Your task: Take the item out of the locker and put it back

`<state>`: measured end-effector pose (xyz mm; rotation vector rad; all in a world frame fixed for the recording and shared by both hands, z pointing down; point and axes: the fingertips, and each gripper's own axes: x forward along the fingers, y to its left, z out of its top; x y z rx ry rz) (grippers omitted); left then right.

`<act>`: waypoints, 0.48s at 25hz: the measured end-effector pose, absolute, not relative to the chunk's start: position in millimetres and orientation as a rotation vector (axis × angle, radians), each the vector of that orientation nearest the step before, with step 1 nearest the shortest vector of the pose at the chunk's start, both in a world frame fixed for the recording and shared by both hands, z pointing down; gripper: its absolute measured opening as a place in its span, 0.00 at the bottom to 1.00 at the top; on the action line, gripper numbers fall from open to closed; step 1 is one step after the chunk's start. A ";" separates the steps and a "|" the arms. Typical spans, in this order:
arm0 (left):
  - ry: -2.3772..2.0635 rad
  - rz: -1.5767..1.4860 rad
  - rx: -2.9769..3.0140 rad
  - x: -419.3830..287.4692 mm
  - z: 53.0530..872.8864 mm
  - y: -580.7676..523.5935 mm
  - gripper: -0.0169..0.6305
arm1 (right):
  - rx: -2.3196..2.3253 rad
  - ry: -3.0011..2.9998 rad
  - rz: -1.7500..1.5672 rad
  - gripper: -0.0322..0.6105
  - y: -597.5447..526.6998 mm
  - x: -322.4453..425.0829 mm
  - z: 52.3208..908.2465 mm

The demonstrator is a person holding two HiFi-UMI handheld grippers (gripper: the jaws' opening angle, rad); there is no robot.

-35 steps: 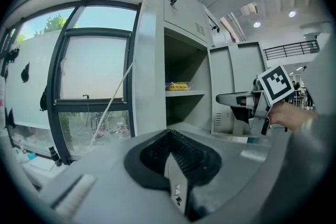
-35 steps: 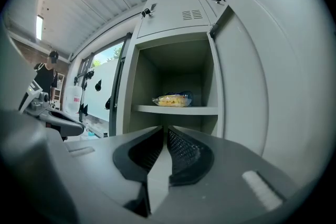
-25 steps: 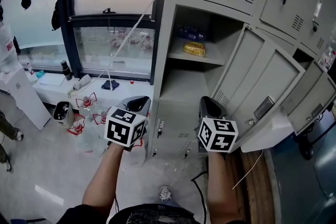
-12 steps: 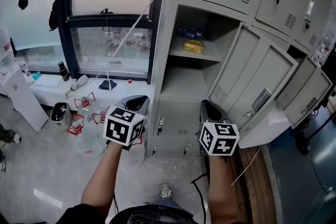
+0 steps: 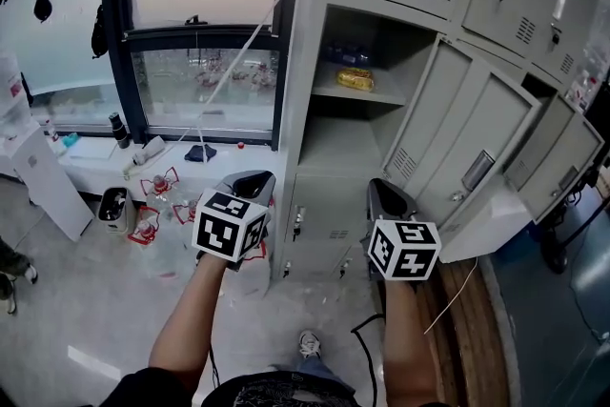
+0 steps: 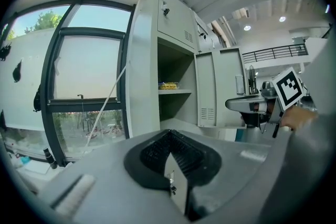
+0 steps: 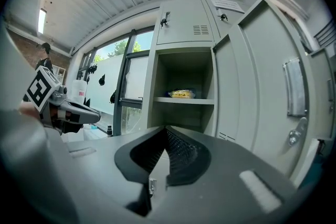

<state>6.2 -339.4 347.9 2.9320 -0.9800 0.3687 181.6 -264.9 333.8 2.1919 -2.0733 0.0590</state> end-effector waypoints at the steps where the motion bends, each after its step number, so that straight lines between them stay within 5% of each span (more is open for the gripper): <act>1: -0.980 0.371 2.933 5.4 348.3 -338.7 0.04 | 2.193 -2.074 0.058 0.09 -264.0 180.8 334.1; 12: -0.973 0.375 2.947 4.8 344.0 -331.7 0.04 | 2.197 -2.079 0.049 0.09 -258.3 178.6 331.3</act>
